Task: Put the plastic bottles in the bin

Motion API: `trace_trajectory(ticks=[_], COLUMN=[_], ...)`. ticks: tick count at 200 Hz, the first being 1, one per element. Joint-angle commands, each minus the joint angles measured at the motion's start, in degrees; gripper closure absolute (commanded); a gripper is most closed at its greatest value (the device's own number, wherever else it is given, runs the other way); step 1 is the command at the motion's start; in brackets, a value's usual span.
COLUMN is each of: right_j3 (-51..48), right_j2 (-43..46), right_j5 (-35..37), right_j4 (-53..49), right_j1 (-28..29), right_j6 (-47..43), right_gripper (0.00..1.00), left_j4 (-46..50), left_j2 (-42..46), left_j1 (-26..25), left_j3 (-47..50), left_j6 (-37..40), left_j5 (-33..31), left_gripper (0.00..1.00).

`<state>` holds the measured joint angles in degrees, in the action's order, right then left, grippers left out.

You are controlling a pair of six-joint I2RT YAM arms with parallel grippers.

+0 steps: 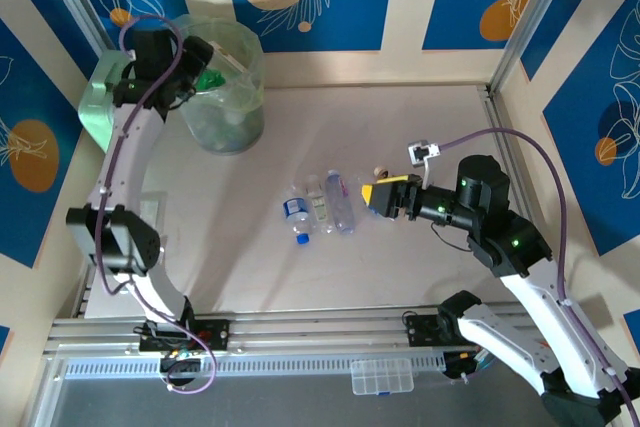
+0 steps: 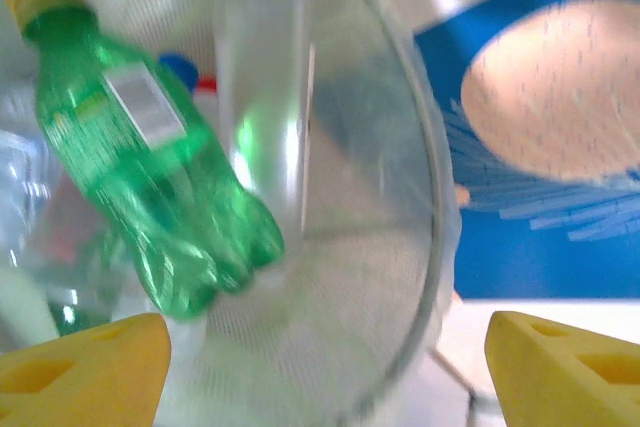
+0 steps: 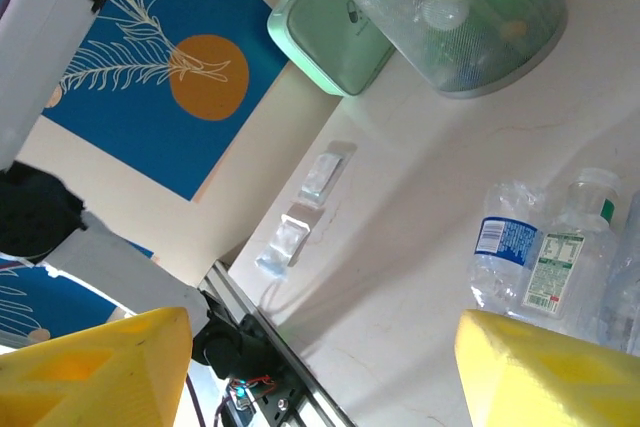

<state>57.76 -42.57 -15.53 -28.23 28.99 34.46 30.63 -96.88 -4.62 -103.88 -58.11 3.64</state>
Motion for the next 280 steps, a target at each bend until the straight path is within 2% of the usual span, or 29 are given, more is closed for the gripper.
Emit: trace_trajectory(ticks=[1,16,33,63,105,140,167,213,280], right_j3=[-1.85,-2.79,-3.57,-4.63,-6.14,-7.35,-8.08,-8.97,-11.21], right_j2=[-0.47,-0.84,-1.11,-0.94,-0.85,-0.59,-0.76,-1.25,-1.38], right_j5=[1.19,1.6,2.45,5.41,7.01,7.36,7.18,6.83,5.92], right_j4=[-1.4,-1.52,-1.96,-3.62,-4.47,-3.88,-3.21,-2.58,-1.16], right_j1=[1.01,1.53,1.97,2.56,2.65,2.64,2.6,2.65,2.65], right_j6=[-0.8,-0.37,-0.01,0.58,1.04,1.31,1.4,1.14,1.62], right_gripper=[0.3,0.3,0.31,0.32,0.32,0.32,0.32,0.32,0.32], left_j4=[-3.57,0.49,5.02,7.07,5.96,-2.94,-6.37,-10.88,-10.76], left_j2=[5.32,9.4,13.31,17.11,14.62,14.73,12.61,7.77,1.15], left_j1=[-3.01,-7.57,-12.38,-17.64,-21.51,-25.96,-28.16,-29.47,-29.13], left_j3=[8.7,11.64,15.07,25.26,37.71,47.42,49.72,51.4,48.43], left_j6=[-1.84,0.66,1.5,1.16,4.68,6.55,8.31,8.39,8.96], left_j5=[3.05,-3.02,-8.51,-9.7,-2.76,3.94,7.96,10.07,6.53], left_gripper=[0.18,0.12,0.0,0.0,0.0,0.0,0.0,0.04,0.1])
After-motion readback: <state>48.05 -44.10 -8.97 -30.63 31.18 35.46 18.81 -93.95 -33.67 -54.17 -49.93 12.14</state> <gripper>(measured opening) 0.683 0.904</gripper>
